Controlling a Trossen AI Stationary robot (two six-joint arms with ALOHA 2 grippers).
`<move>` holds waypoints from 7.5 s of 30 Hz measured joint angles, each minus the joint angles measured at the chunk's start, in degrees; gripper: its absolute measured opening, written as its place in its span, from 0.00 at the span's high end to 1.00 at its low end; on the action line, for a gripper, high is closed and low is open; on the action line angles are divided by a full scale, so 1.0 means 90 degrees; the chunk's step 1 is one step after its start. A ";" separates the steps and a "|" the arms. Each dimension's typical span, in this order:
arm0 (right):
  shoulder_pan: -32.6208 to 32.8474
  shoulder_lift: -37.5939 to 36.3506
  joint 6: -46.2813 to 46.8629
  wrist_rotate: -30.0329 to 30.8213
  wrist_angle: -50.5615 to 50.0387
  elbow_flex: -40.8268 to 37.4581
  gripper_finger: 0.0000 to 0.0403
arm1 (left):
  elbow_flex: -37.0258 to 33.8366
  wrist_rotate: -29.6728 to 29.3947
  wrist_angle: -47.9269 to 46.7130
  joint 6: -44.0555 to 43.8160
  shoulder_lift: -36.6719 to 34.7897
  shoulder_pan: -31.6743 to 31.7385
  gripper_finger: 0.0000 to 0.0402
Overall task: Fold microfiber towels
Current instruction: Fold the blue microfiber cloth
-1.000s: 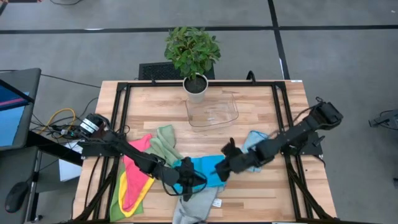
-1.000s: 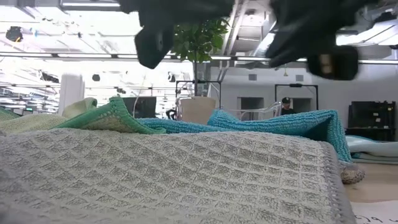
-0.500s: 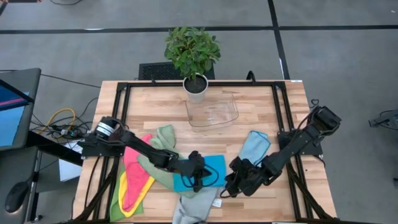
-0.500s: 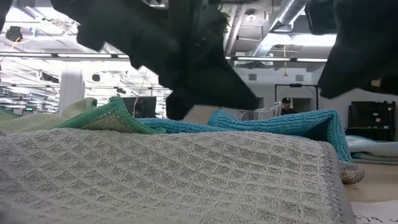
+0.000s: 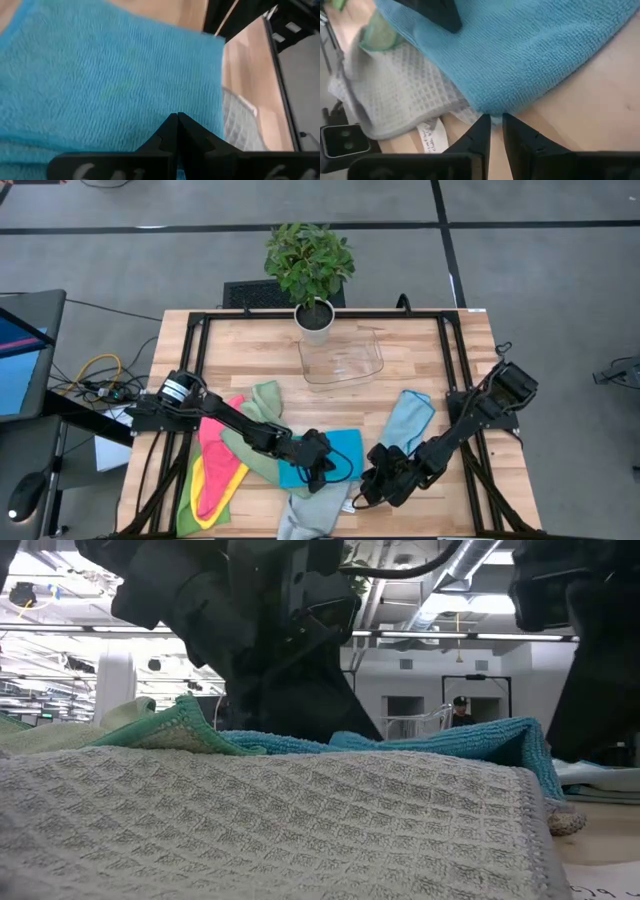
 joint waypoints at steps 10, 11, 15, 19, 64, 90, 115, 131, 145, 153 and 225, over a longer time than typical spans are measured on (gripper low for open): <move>0.0030 -0.0122 -0.0348 0.0341 -0.0437 0.0283 0.81 | -0.0002 0.0012 -0.0054 -0.0134 0.0000 -0.0002 1.00; -0.0024 -0.0122 -0.0515 0.0395 -0.0430 0.0373 0.81 | -0.0002 0.0023 -0.0054 -0.0134 0.0000 -0.0002 1.00; -0.0213 -0.0087 -0.0894 0.0497 -0.0690 0.0643 0.81 | -0.0002 0.0060 -0.0054 -0.0134 0.0000 -0.0002 1.00; -0.0170 0.0117 -0.0917 0.0407 -0.0723 0.0679 0.81 | -0.0002 0.0069 -0.0054 -0.0169 0.0000 -0.0002 1.00; -0.0393 0.0260 -0.0313 -0.0772 -0.1482 0.0743 0.47 | -0.0005 -0.0167 -0.0049 -0.0201 -0.0005 0.0001 1.00; -0.0164 0.0604 0.0679 -0.0535 -0.1283 0.0743 0.90 | -0.0007 -0.0167 -0.0051 -0.0162 -0.0005 0.0001 1.00; -0.0640 0.0597 0.0002 -0.0823 -0.1839 0.0993 0.42 | -0.0007 -0.0189 -0.0051 -0.0153 -0.0005 0.0001 1.00; -0.0285 0.0597 0.0997 -0.0641 -0.2524 0.0991 0.72 | -0.0007 -0.0191 -0.0051 -0.0175 -0.0007 0.0000 1.00; 0.0463 0.0596 0.0746 -0.0712 -0.2292 0.0989 0.72 | 0.0005 0.0322 0.0075 -0.0299 -0.0108 0.0069 1.00; 0.0821 -0.0151 0.1163 0.1259 -0.2652 0.0981 0.71 | 0.0286 0.0204 0.0095 -0.0159 -0.0561 0.0217 1.00; -0.0121 0.0813 -0.2647 0.1557 -0.0136 0.1370 0.74 | 0.0362 0.0046 -0.2902 -0.0826 -0.1358 -0.0385 1.00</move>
